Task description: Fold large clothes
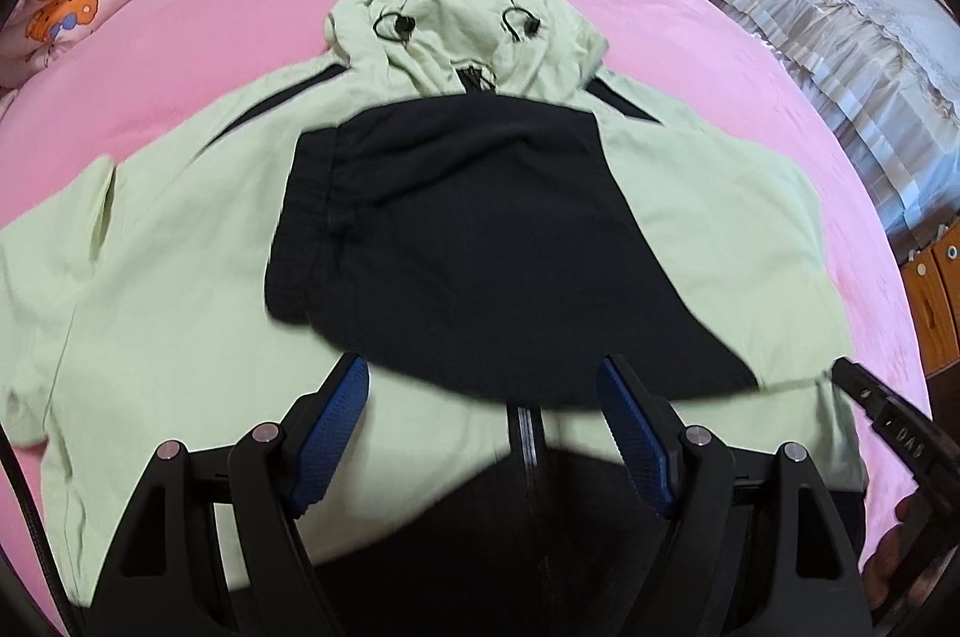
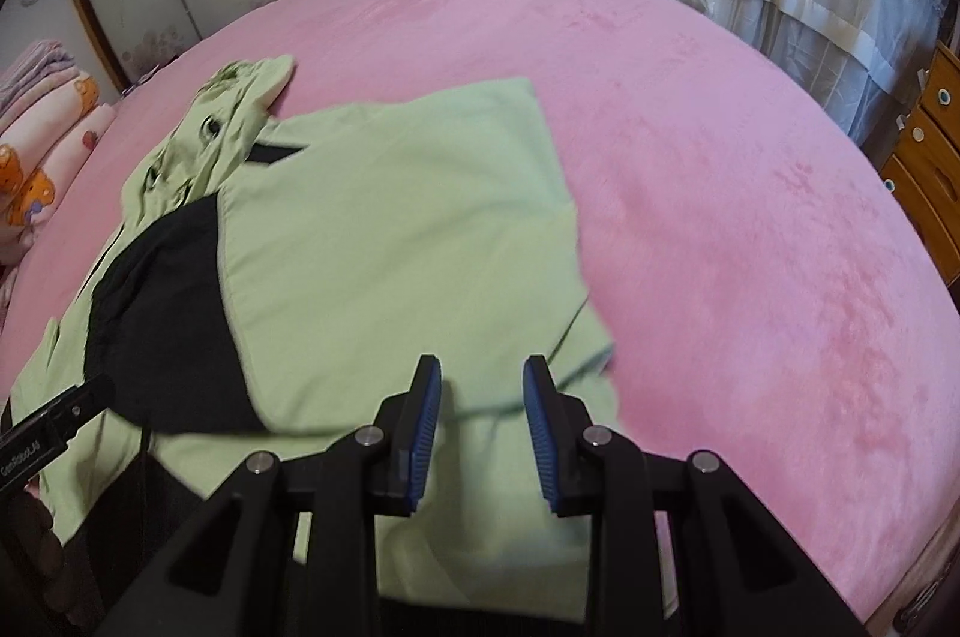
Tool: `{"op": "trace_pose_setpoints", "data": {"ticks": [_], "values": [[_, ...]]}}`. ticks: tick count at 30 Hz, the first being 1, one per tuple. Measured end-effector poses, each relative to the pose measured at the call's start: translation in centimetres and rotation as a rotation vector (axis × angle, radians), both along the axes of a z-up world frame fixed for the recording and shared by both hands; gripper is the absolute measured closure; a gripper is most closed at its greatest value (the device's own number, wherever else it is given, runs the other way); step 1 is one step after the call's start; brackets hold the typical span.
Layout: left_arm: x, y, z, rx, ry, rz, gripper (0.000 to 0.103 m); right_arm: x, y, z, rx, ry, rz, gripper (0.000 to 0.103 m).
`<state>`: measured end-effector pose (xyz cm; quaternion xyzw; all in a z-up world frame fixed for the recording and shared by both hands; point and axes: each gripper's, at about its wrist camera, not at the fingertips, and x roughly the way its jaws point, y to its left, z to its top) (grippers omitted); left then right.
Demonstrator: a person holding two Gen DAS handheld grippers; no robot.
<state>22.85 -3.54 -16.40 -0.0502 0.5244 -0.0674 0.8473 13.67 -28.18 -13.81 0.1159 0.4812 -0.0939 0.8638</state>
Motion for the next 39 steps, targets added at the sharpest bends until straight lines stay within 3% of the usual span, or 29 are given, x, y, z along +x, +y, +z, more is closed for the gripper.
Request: {"op": "trace_pose_setpoints", "data": {"ticks": [12, 20, 30, 39], "values": [[-9.2, 2.0, 2.1, -0.001, 0.021, -0.02, 0.026, -6.2, 5.7, -0.4, 0.028, 0.065, 0.112, 0.075], [-14.0, 4.2, 3.7, -0.005, 0.022, -0.012, 0.026, -9.5, 8.8, 1.0, 0.04, 0.063, 0.18, 0.075], [-17.3, 9.7, 6.2, 0.009, 0.009, 0.018, 0.026, -11.6, 14.4, 3.8, 0.011, 0.015, 0.284, 0.075], [-18.8, 16.8, 8.7, 0.028, -0.063, 0.1, 0.026, -11.4, 20.9, 4.8, -0.034, 0.005, 0.409, 0.075]]}}
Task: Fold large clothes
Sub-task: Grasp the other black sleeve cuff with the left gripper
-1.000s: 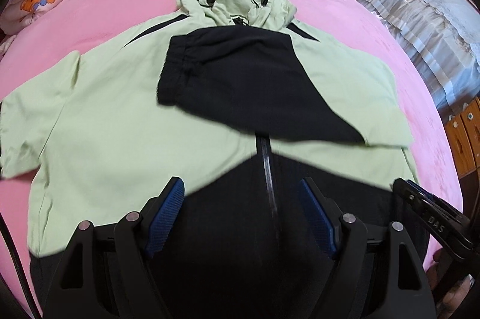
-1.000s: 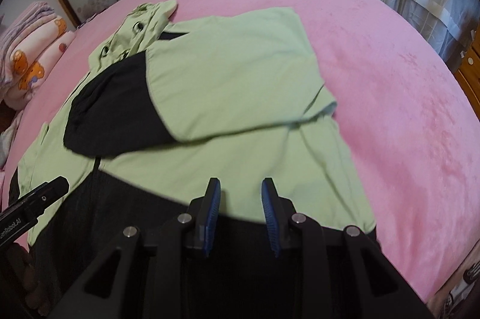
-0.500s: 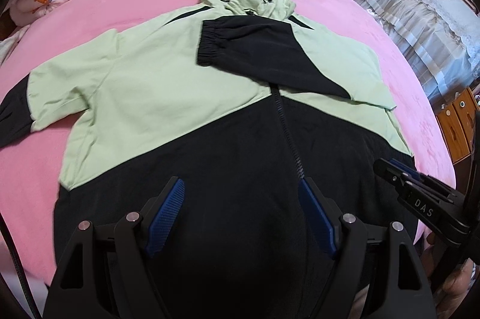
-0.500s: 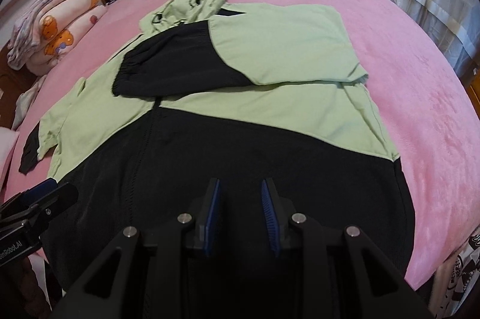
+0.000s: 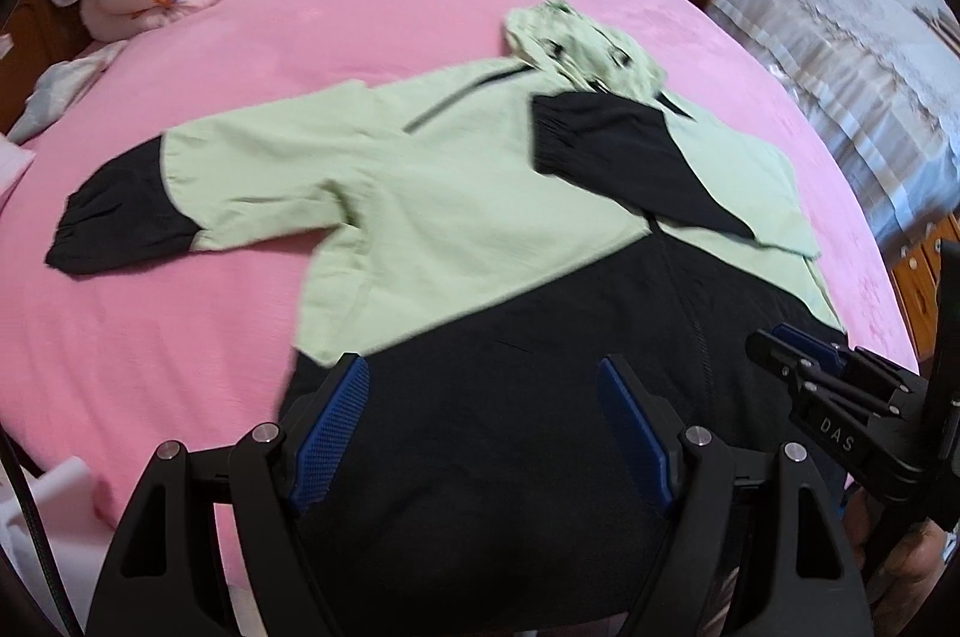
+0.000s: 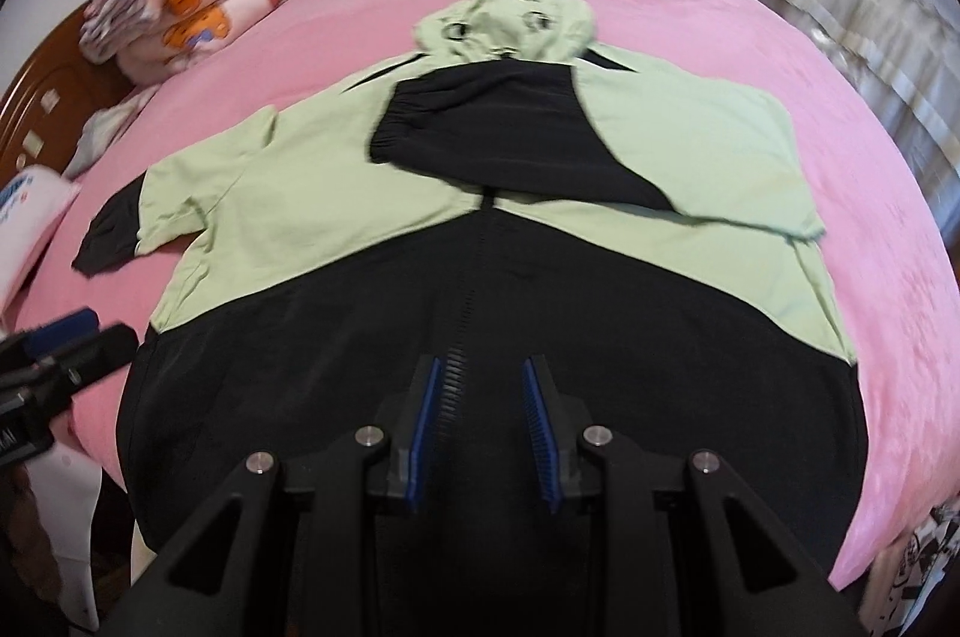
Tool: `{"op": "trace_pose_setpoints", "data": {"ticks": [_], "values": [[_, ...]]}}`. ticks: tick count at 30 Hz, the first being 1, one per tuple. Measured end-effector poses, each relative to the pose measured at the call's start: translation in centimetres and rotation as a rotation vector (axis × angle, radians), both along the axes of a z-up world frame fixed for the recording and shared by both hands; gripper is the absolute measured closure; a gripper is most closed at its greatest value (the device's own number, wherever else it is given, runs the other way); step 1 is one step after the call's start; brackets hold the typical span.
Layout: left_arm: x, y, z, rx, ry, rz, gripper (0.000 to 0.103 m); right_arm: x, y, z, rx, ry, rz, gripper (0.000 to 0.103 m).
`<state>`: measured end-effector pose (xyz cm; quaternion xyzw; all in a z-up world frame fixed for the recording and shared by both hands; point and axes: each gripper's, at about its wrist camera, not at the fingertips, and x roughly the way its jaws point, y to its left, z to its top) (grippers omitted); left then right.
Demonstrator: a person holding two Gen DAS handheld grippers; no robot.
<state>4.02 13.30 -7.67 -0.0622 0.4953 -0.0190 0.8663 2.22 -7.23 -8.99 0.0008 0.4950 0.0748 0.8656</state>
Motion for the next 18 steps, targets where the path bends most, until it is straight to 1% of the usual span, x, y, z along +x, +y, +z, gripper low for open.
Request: {"op": "trace_pose_setpoints", "data": {"ticks": [4, 10, 13, 18], "values": [[0.4, 3.0, 0.7, 0.0, -0.036, 0.059, 0.026, 0.7, 3.0, 0.7, -0.015, -0.015, 0.057, 0.075], [1.9, 8.7, 1.0, -0.028, -0.079, 0.173, 0.026, 2.8, 7.8, 2.0, -0.042, -0.064, 0.136, 0.075], [2.8, 11.6, 0.4, -0.048, -0.078, 0.234, 0.026, 4.2, 10.2, 2.3, -0.039, -0.077, 0.163, 0.075], [3.8, 16.3, -2.1, -0.086, -0.055, 0.341, 0.025, 6.0, 14.0, 1.6, -0.041, -0.083, 0.208, 0.075]]}}
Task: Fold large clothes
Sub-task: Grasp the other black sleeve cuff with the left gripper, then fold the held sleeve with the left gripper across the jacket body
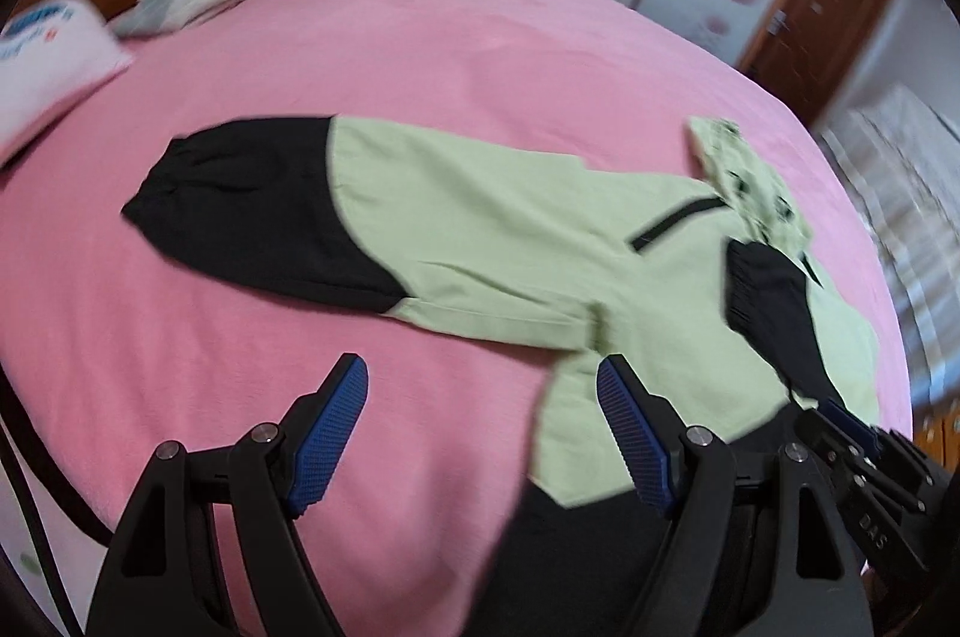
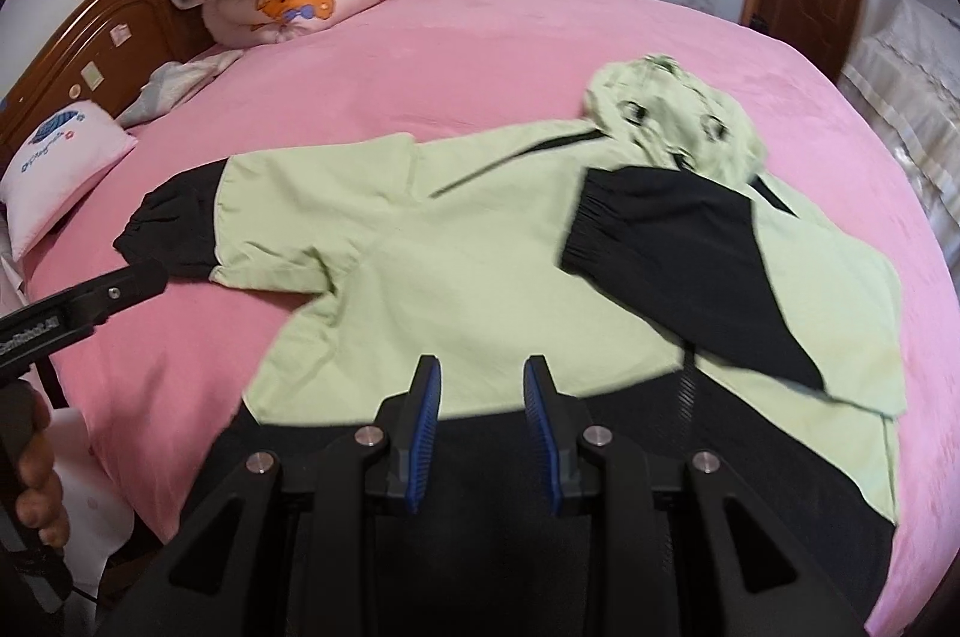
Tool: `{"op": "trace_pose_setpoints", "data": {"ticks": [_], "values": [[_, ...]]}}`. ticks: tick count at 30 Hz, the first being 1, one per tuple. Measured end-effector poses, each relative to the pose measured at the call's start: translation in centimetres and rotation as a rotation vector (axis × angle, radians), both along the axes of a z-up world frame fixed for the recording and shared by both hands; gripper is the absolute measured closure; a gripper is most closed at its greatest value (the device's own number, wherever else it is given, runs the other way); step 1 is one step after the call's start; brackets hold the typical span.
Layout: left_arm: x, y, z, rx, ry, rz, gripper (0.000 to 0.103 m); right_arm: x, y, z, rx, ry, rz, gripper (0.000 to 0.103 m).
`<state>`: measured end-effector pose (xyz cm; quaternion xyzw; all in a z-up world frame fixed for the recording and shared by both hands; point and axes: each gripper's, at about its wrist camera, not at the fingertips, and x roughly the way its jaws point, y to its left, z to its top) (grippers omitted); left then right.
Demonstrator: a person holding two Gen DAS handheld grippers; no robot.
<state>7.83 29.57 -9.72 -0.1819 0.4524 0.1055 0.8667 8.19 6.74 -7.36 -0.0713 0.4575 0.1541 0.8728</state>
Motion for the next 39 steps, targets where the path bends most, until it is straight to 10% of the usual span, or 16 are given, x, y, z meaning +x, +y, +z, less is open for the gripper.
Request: {"op": "trace_pose_setpoints", "data": {"ticks": [19, 24, 26, 28, 33, 39], "values": [[1.2, 18.5, -11.6, -0.263, 0.0, 0.697, 0.026, 3.1, 6.8, -5.7, -0.007, 0.106, 0.112, 0.075], [3.1, 18.8, -12.7, -0.224, -0.018, 0.788, 0.026, 4.0, 5.5, -6.7, 0.013, 0.149, 0.071, 0.075], [4.2, 18.7, -12.8, -0.194, -0.016, 0.795, 0.043, 4.1, 4.8, -7.1, 0.032, 0.17, 0.058, 0.075], [5.5, 18.4, -12.7, -0.19, -0.021, 0.746, 0.099, 3.9, 4.3, -7.1, 0.04, 0.178, 0.05, 0.075], [6.6, 16.1, -8.6, -0.153, -0.112, 0.656, 0.101, 3.5, 2.6, -6.7, 0.05, 0.169, 0.031, 0.075], [8.8, 5.6, -0.3, -0.03, -0.265, 0.328, 0.1, 3.6, -1.2, -5.3, 0.099, 0.143, -0.041, 0.075]]}}
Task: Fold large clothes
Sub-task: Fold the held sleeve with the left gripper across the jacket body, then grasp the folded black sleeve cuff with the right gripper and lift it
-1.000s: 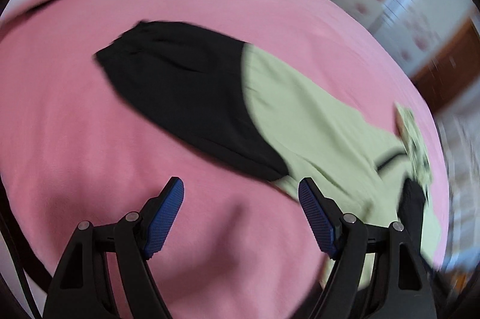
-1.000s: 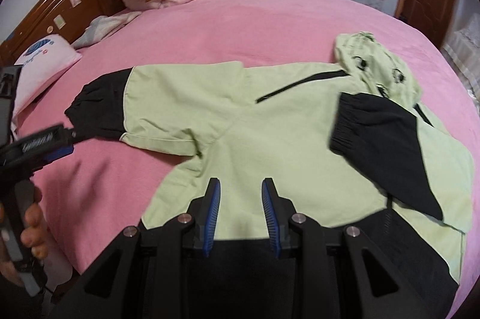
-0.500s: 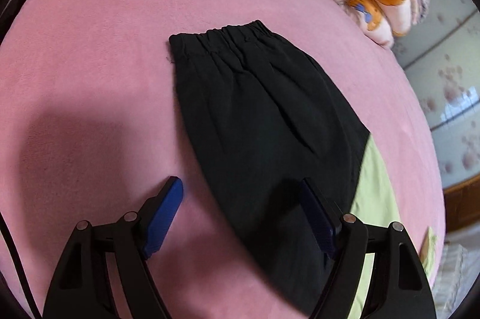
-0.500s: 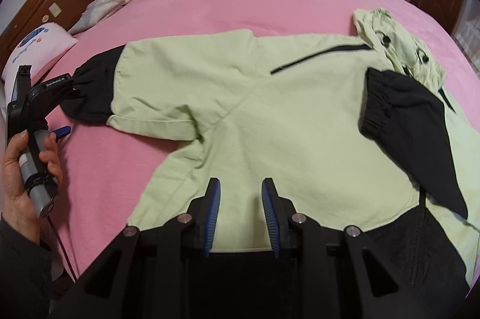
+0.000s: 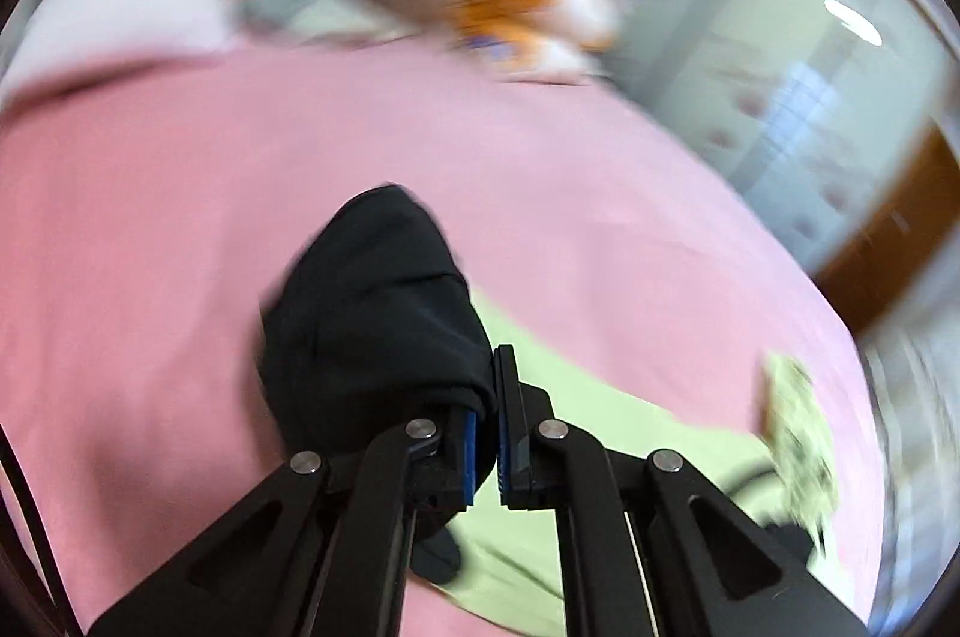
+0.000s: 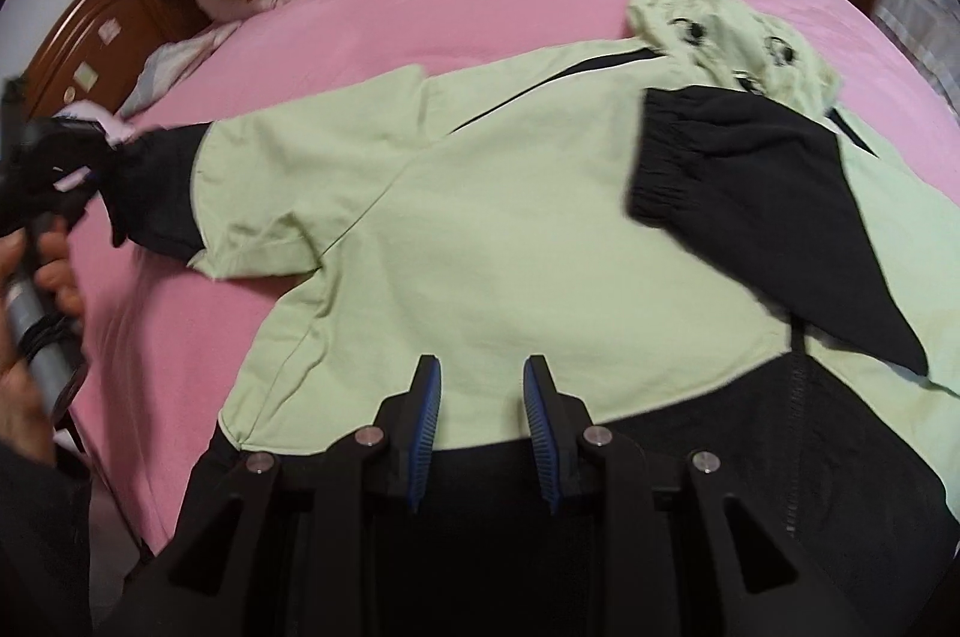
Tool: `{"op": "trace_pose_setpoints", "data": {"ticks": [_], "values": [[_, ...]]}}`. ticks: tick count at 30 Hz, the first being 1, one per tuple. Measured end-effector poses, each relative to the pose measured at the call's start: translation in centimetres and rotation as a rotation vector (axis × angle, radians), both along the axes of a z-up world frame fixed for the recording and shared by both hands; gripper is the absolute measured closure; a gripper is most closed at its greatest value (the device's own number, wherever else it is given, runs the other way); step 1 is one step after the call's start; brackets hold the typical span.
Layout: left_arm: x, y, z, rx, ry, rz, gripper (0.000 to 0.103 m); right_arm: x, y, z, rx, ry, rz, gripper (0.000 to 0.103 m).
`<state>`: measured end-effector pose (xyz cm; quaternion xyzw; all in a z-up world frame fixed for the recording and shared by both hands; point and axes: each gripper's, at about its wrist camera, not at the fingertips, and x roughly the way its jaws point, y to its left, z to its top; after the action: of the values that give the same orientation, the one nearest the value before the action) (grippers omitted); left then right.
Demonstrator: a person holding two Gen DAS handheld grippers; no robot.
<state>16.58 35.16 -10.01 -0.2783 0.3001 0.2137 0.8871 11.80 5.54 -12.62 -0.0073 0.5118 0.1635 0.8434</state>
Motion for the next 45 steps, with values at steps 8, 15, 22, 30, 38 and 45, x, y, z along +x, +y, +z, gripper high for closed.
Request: {"op": "trace_pose_setpoints", "data": {"ticks": [8, 15, 22, 30, 38, 45], "values": [[2.3, -18.6, -2.7, 0.011, 0.115, -0.507, 0.099, -0.1, -7.0, 1.2, 0.031, -0.026, -0.148, 0.075], [2.7, -24.9, -11.2, 0.04, 0.379, -0.639, 0.061, -1.0, -12.2, -0.6, 0.03, 0.033, -0.221, 0.074], [1.6, -23.5, -8.3, -0.022, 0.344, -0.689, 0.024, -1.1, -13.3, -1.0, 0.065, 0.042, -0.235, 0.074], [-3.8, -15.4, -3.1, 0.026, 0.321, -0.515, 0.024, -0.5, -7.3, 1.9, 0.106, -0.035, -0.048, 0.074], [-6.4, -8.4, -6.6, -0.031, 0.468, -0.286, 0.024, -0.8, 4.5, 3.2, 0.004, -0.207, 0.278, 0.048], [-7.3, -6.3, -8.4, -0.087, 0.489, -0.26, 0.024, 0.5, 11.0, -2.8, -0.309, -0.196, 0.443, 0.048]]}}
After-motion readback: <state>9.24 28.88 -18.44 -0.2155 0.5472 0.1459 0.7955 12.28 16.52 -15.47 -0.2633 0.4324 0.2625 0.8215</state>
